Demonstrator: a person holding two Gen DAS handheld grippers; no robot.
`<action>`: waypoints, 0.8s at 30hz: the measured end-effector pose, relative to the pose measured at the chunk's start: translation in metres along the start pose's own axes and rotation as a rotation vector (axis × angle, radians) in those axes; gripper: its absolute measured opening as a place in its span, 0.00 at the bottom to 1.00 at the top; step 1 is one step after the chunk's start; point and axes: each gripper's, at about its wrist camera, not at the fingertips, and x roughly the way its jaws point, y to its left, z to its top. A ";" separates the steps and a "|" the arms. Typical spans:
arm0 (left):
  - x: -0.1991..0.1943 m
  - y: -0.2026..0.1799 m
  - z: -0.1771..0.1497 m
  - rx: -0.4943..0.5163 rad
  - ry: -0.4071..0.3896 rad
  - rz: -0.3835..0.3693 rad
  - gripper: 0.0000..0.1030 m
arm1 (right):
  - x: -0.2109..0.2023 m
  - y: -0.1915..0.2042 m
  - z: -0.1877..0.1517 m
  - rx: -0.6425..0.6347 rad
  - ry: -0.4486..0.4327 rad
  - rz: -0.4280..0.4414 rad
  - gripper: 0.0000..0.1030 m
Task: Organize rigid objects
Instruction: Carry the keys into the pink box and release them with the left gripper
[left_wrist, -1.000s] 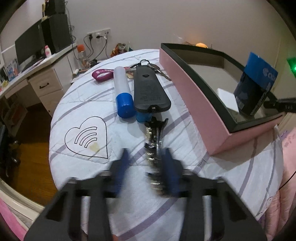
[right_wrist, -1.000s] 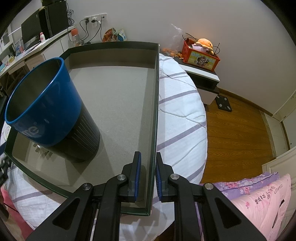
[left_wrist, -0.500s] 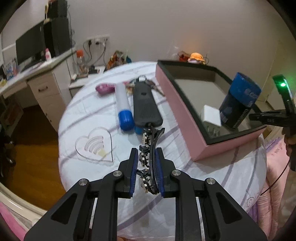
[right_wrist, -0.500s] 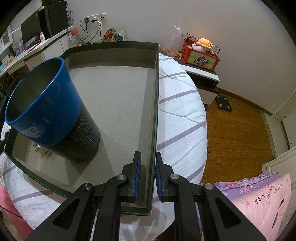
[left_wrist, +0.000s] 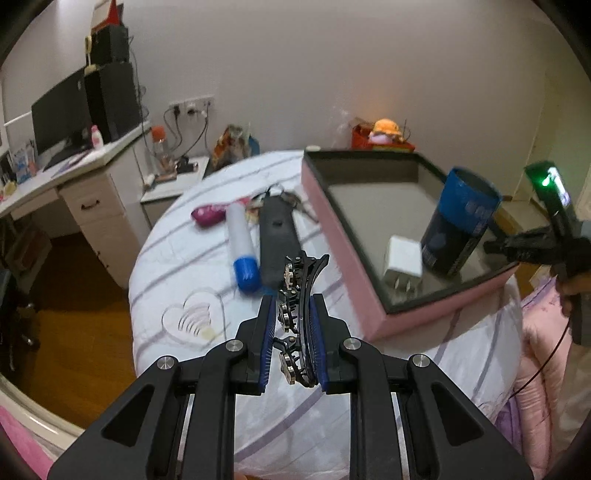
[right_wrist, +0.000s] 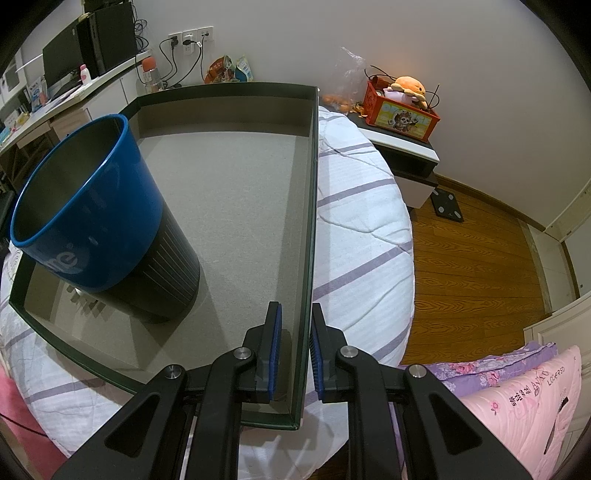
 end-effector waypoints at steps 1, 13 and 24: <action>-0.003 -0.003 0.005 0.008 -0.016 -0.001 0.18 | 0.000 0.000 0.000 0.000 0.000 0.001 0.15; 0.026 -0.056 0.054 0.084 -0.040 -0.095 0.18 | 0.000 0.000 0.001 -0.003 0.003 0.004 0.15; 0.090 -0.078 0.065 0.083 0.078 -0.059 0.19 | 0.001 -0.001 0.001 -0.007 0.004 0.008 0.15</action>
